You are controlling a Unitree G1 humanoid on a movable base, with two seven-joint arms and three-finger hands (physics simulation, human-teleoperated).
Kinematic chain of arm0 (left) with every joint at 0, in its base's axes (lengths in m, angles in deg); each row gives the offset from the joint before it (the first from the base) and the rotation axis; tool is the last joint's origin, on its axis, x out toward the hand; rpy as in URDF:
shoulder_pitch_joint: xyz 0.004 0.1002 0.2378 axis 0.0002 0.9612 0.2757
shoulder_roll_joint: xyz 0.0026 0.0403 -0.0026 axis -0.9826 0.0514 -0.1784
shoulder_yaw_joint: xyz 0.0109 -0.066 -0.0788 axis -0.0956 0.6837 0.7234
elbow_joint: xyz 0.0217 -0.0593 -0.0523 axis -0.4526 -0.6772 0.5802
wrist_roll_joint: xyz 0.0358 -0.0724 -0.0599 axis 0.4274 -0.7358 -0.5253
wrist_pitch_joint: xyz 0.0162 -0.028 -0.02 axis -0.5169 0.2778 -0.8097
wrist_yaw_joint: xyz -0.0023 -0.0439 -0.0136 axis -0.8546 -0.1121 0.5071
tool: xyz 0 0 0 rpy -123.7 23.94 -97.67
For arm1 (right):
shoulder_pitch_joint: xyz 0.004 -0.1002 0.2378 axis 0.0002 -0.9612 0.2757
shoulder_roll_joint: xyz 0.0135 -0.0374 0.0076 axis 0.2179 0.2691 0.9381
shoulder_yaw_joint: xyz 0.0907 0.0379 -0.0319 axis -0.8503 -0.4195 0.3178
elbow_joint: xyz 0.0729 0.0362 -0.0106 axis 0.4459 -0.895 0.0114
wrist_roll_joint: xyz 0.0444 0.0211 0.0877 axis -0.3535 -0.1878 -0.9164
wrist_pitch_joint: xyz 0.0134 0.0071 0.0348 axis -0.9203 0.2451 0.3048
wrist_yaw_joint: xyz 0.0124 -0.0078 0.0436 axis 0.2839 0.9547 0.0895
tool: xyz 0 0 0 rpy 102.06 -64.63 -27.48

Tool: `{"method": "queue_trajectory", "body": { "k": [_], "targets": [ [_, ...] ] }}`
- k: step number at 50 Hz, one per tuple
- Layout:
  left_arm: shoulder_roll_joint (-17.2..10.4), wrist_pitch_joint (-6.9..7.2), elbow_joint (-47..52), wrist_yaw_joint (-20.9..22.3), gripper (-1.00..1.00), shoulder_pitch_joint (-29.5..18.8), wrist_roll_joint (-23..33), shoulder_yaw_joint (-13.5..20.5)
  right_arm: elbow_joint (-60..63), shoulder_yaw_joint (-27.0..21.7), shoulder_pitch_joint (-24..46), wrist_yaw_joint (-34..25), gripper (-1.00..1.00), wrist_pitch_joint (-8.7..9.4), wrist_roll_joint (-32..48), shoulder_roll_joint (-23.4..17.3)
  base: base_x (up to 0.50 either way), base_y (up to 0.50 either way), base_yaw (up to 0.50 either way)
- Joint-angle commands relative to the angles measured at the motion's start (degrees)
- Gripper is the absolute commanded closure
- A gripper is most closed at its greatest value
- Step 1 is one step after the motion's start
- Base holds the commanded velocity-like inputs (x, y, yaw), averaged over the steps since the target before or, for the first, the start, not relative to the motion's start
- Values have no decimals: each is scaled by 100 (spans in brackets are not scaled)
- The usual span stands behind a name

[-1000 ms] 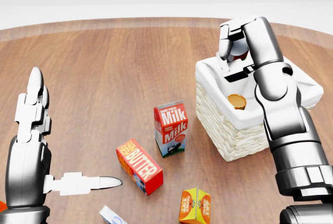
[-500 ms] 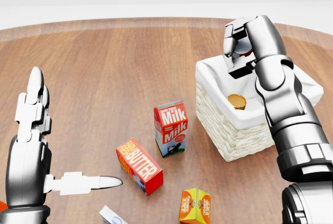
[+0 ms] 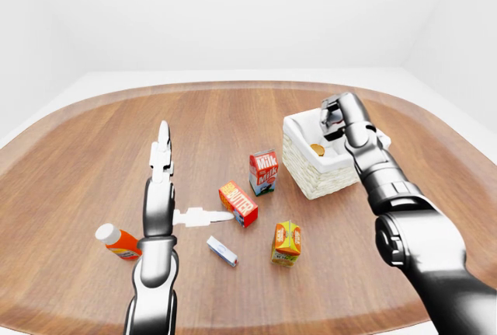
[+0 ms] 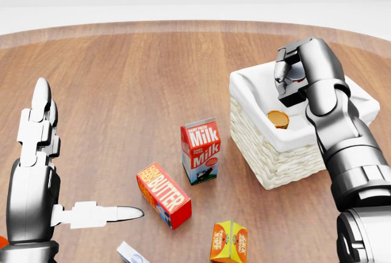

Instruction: Pick up the alphabet soup and the tomato sauce, and put them in the basket.

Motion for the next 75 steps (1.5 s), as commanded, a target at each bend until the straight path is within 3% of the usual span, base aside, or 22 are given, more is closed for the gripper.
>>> {"method": "queue_trajectory", "body": {
  "k": [1, 75],
  "targets": [
    [-2, 0, 11, -6, -100, 13, 0, 10, -156, -2, -52, 347, 100, 0, 80, -77, 0, 0, 0],
    [-3, 0, 12, -5, -100, 13, 1, 10, -456, -82, -308, 468, 100, 0, -364, -38, 0, 0, 0]
  ]
}}
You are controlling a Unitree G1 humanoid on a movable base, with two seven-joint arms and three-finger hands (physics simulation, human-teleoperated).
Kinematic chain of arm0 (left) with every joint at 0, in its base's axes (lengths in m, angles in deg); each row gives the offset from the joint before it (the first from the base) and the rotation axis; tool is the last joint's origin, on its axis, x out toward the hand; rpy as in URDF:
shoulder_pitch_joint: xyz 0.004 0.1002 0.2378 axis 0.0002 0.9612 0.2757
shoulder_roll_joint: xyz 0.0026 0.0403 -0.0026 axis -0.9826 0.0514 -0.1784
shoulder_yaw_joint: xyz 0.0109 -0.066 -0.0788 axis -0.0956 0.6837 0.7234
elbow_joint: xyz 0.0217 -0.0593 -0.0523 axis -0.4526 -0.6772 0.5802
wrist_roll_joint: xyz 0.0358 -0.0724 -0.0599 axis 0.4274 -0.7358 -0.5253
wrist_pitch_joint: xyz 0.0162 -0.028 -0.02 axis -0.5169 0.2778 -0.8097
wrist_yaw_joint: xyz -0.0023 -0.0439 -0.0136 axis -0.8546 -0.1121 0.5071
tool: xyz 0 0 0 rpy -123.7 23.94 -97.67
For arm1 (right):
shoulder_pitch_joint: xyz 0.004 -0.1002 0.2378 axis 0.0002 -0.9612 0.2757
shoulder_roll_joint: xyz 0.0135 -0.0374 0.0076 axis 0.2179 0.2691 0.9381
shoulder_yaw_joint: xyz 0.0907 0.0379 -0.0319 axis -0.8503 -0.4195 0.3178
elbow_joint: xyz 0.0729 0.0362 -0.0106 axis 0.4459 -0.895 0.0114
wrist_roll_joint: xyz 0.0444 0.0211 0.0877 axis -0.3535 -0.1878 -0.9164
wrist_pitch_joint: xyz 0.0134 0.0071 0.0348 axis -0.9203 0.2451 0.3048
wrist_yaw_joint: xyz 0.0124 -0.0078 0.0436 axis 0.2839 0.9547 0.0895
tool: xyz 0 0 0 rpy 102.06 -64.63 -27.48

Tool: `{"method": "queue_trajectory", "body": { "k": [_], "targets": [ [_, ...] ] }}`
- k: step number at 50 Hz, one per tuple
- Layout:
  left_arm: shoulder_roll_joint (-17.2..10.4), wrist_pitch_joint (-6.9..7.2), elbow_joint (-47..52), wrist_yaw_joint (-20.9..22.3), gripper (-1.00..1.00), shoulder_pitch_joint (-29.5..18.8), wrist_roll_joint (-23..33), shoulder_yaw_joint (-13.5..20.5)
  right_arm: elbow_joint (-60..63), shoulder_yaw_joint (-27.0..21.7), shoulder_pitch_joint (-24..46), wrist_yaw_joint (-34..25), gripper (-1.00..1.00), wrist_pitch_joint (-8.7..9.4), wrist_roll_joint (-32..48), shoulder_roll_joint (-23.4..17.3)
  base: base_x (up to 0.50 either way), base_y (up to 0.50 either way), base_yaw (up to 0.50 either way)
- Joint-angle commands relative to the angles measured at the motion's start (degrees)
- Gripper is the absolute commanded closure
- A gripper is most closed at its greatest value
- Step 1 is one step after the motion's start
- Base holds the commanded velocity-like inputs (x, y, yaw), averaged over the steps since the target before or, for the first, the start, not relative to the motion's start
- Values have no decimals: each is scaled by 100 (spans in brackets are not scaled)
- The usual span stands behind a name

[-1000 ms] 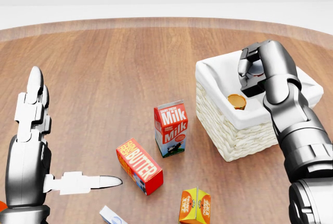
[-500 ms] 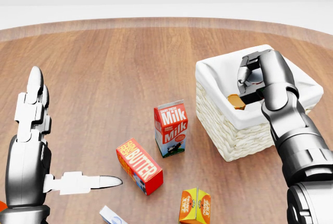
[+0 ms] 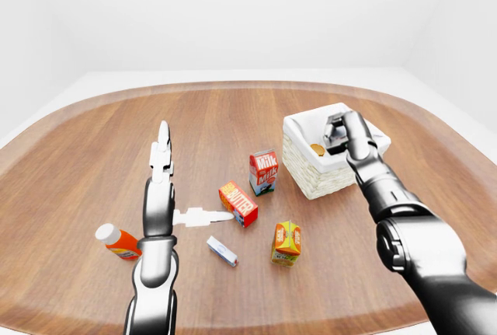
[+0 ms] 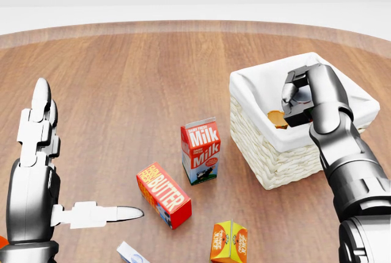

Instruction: Pick up the alphabet soup and the tomato sauce, and put them in the basket.

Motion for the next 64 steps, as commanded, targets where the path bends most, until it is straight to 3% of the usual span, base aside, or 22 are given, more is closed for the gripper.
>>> {"method": "queue_trajectory", "body": {
  "k": [1, 8, 10, 11, 12, 13, 14, 15, 64],
  "targets": [
    [-2, 0, 12, -6, -100, 11, 1, 8, 108, 8, -27, 211, 100, 0, 53, -3, 0, 0, 0],
    [-2, 0, 12, -7, -100, 11, 1, 8, 121, 13, -13, 188, 99, 0, 47, 11, 0, 0, 0],
    [-2, 0, 12, -8, -100, 11, 0, 8, 111, 10, -7, 184, 76, 0, 42, 10, 0, 0, 0],
    [-3, 0, 12, -7, -100, 11, 1, 8, 114, 11, -15, 178, 39, 0, 42, 11, 0, 0, 0],
    [-3, 0, 12, -7, -100, 11, 1, 8, 107, 11, -15, 184, 18, 0, 44, 11, 0, 0, 0],
    [-1, 0, 12, -10, -100, 11, 3, 9, 86, 13, -19, 185, -47, 0, 48, 9, 0, 0, 0],
    [-2, 0, 12, -10, -100, 11, 4, 8, 82, 14, -17, 185, -62, 0, 51, 7, 0, 0, 0],
    [-2, 0, 12, -8, -100, 11, 3, 8, 92, 7, -19, 178, -98, 0, 43, 6, 0, 0, 0],
    [-1, 0, 12, -9, -100, 11, 3, 9, 436, -73, 373, 13, -100, 0, -103, -219, 0, 0, 0]
  ]
}}
